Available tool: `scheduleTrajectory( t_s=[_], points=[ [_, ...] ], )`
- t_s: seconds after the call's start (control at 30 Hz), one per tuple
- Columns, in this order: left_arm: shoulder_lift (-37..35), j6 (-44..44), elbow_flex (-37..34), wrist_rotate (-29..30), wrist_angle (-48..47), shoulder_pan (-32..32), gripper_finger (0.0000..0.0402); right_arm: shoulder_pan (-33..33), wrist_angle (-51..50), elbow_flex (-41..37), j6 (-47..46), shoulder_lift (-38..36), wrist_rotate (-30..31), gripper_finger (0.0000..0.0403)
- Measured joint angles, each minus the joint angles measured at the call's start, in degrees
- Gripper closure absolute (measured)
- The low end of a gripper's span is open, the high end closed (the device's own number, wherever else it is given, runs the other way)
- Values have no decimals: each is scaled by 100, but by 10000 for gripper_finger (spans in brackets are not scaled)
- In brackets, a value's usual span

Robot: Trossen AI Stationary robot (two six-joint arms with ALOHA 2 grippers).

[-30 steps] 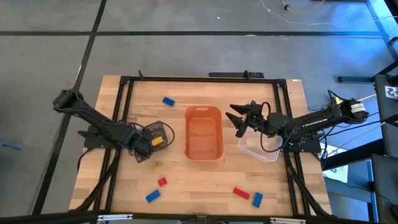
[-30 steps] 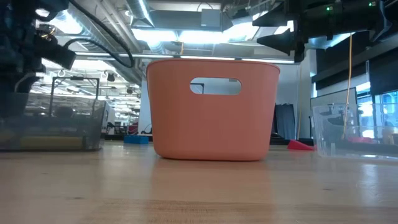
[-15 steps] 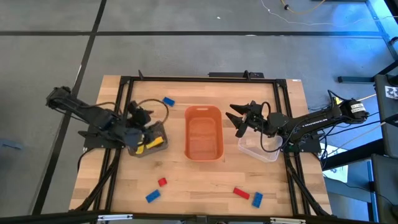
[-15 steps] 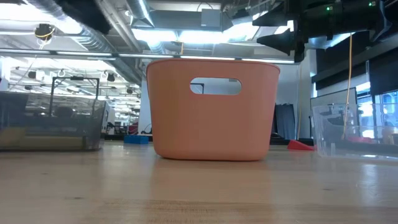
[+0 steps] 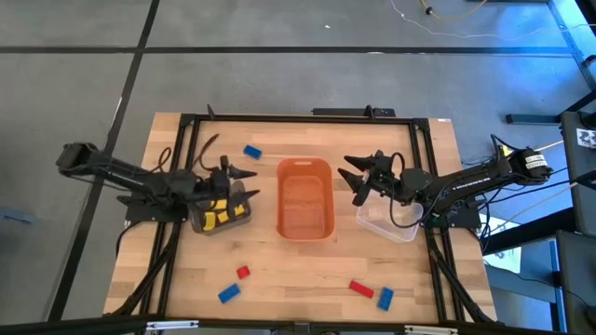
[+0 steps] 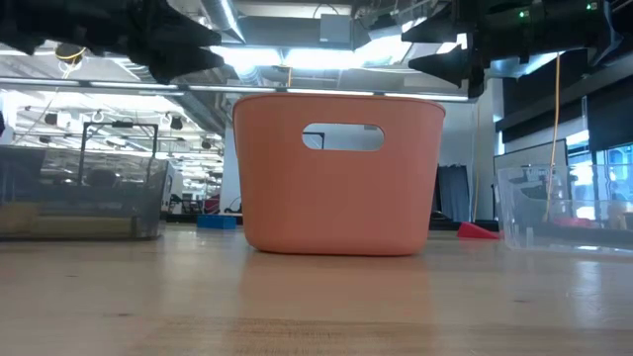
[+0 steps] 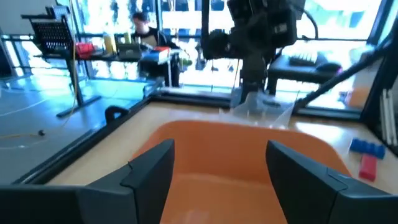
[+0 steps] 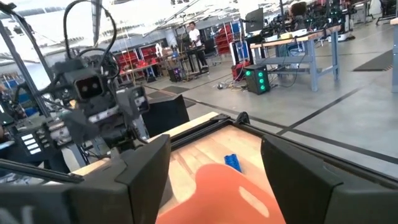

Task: Sort & place blocks by color
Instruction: Put the top red block into the transparent bin

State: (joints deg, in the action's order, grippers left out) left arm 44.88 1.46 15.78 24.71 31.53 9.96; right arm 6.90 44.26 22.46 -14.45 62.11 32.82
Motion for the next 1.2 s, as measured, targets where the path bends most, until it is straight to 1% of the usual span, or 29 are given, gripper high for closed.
scheduleTrajectory(
  t_s=[0.1,0.2,0.3,0.4,0.5,0.53,0.57,0.6,0.63,0.73,0.8,0.83,0.9,1.0,1.07,1.1,1.2],
  points=[
    [-6,159,-8,-407,107,-272,158,-45,-14,0,17,0,-44,150],
    [-5,160,-8,-827,260,-367,158,-125,-70,0,10,0,-257,150],
    [-2,110,-8,-876,267,-396,158,-156,-249,0,-79,0,-438,150],
    [-4,100,-8,-879,269,-395,158,-156,-343,0,-172,0,-446,150],
    [-4,103,-8,-883,269,-390,158,-156,-386,4,-231,0,-407,150],
    [-4,98,-8,-888,269,-390,158,-158,-608,56,-404,-2,-265,151],
    [-4,96,-8,-890,270,-390,158,-201,-1139,205,-614,-2,-91,152],
    [-4,96,-8,-890,278,-390,158,-307,-1939,464,-861,0,76,153],
    [-4,98,-8,-890,297,-390,158,-459,-2968,788,-1155,11,227,155],
    [-4,102,-8,-896,315,-390,158,-1095,-5833,1900,-1988,335,276,158],
    [-4,103,-8,-896,371,-390,158,-1544,-7153,2399,-2195,639,238,158],
    [-4,102,-8,-897,381,-390,158,-1753,-7549,2582,-2245,800,114,158],
    [-3,97,-8,-896,378,-390,158,-2182,-8038,2745,-2088,1076,-266,158],
    [-2,98,-8,-898,376,-389,158,-2797,-8063,2702,-1482,1510,-1253,158],
    [-2,118,-8,-898,372,-383,158,-3146,-8088,2646,-1006,1794,-1764,158],
    [-2,135,-8,-908,370,-383,158,-3287,-8063,2618,-802,1945,-1880,158],
    [-2,137,-8,-932,364,-383,158,-3581,-8044,2600,-375,2280,-1923,159]
  ],
)
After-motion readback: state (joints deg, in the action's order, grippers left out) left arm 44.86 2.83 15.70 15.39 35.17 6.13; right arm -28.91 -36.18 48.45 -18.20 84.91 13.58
